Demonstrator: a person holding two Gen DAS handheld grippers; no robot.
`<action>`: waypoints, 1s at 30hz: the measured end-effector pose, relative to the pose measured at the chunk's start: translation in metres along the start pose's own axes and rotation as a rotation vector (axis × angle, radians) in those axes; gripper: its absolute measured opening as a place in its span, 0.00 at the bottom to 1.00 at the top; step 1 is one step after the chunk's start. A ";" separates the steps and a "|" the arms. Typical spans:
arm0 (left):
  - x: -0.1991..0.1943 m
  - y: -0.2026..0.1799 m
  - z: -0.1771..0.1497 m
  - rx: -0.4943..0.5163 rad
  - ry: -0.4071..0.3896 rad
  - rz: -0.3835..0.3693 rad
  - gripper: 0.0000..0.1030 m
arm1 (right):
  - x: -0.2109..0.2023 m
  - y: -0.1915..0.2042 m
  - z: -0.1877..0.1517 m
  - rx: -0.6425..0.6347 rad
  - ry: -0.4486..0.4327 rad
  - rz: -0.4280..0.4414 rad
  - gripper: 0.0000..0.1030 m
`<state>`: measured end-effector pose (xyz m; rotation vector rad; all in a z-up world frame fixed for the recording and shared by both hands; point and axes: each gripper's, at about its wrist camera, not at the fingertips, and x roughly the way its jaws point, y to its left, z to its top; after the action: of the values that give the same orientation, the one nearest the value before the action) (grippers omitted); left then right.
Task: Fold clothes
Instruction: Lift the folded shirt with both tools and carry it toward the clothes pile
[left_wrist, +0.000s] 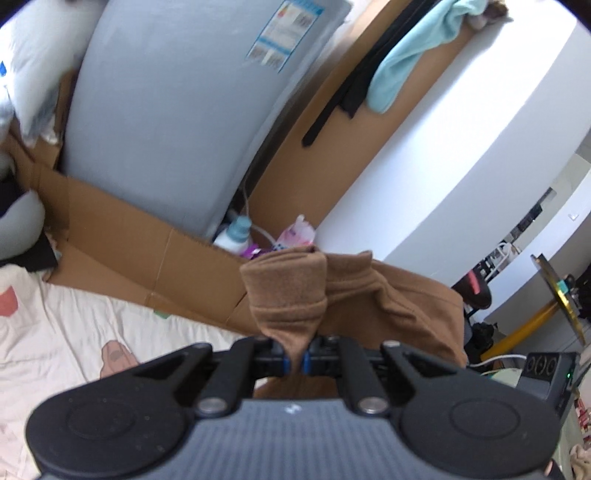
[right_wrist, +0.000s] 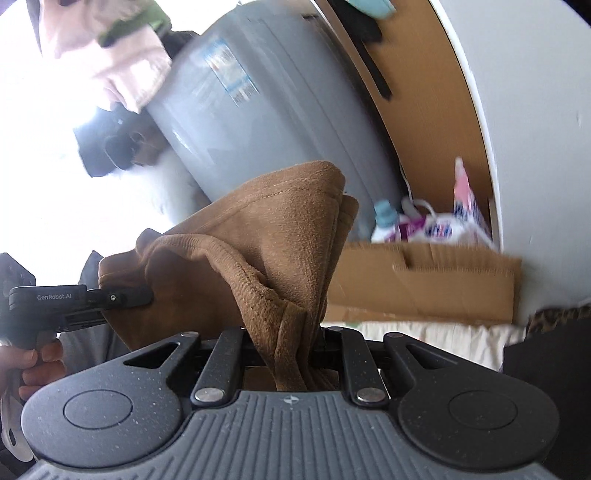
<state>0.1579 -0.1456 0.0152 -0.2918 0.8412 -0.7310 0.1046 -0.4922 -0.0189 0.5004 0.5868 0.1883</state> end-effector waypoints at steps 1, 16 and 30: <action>-0.007 -0.007 0.002 0.002 -0.008 0.000 0.07 | -0.009 0.005 0.007 -0.011 -0.004 0.002 0.13; -0.072 -0.076 0.006 0.015 -0.049 -0.025 0.07 | -0.116 0.050 0.044 -0.060 -0.033 0.020 0.13; -0.059 -0.118 -0.012 0.073 -0.001 -0.138 0.07 | -0.187 0.045 0.038 -0.071 -0.072 -0.094 0.13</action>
<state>0.0675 -0.1895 0.1009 -0.2873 0.7969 -0.8880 -0.0283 -0.5256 0.1212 0.4086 0.5302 0.1007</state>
